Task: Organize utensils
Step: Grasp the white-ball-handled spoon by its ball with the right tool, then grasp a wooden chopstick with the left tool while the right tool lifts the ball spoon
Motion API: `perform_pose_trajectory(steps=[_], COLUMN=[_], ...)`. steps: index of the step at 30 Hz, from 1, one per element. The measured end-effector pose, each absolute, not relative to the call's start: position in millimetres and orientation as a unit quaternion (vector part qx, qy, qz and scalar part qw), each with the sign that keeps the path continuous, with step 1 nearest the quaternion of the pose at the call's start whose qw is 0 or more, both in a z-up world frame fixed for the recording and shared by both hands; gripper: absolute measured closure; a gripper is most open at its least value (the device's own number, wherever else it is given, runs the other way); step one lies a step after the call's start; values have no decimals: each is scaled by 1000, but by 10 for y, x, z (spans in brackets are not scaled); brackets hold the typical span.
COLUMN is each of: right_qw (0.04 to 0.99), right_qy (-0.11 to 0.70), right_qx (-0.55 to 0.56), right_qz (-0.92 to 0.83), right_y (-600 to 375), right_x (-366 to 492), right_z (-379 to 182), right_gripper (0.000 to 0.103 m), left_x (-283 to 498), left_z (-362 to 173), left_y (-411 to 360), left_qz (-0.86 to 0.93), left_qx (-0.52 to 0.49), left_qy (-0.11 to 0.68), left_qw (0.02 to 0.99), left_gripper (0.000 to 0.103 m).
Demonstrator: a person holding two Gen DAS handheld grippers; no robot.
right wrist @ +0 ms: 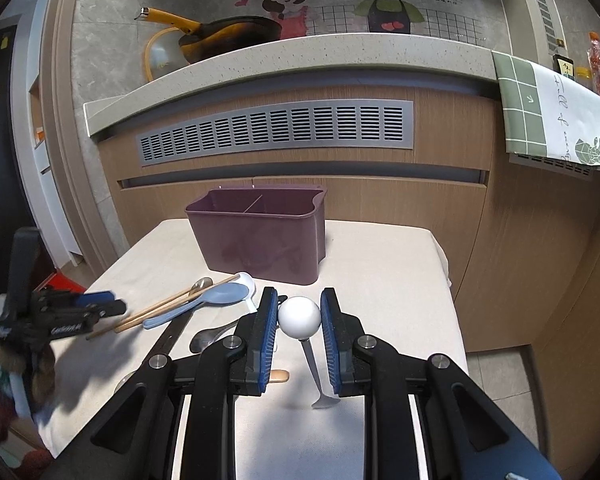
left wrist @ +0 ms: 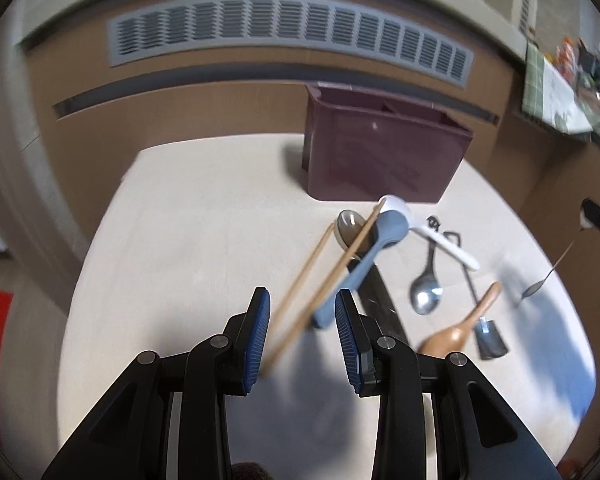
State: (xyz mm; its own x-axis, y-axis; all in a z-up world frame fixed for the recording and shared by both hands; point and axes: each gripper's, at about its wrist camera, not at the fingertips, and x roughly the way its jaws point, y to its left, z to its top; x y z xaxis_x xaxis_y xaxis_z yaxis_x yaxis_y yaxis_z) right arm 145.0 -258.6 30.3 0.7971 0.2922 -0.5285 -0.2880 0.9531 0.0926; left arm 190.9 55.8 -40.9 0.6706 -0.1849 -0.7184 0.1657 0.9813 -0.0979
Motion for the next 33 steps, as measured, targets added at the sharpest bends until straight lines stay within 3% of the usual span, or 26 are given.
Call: perform_pose_trajectory(steps=[6,14,33], right_qw=[948,947,945], right_qy=[278,281,282], right_qx=[-5,-4,-7], right_qz=[153,158,163], right_y=[-2539,-2501,-2440], right_x=[1440,1510,1538], right_z=[300,287,286], right_gripper=[83,83,83], left_x=[2256,2043,2570], left_z=[-622,-750,-729], left_y=[566,724,485], left_qz=[-102,-98,-99], left_qx=[50,-13,28], left_qy=[442,466,480], left_qw=[890,879,871], left_gripper=[68,68,68])
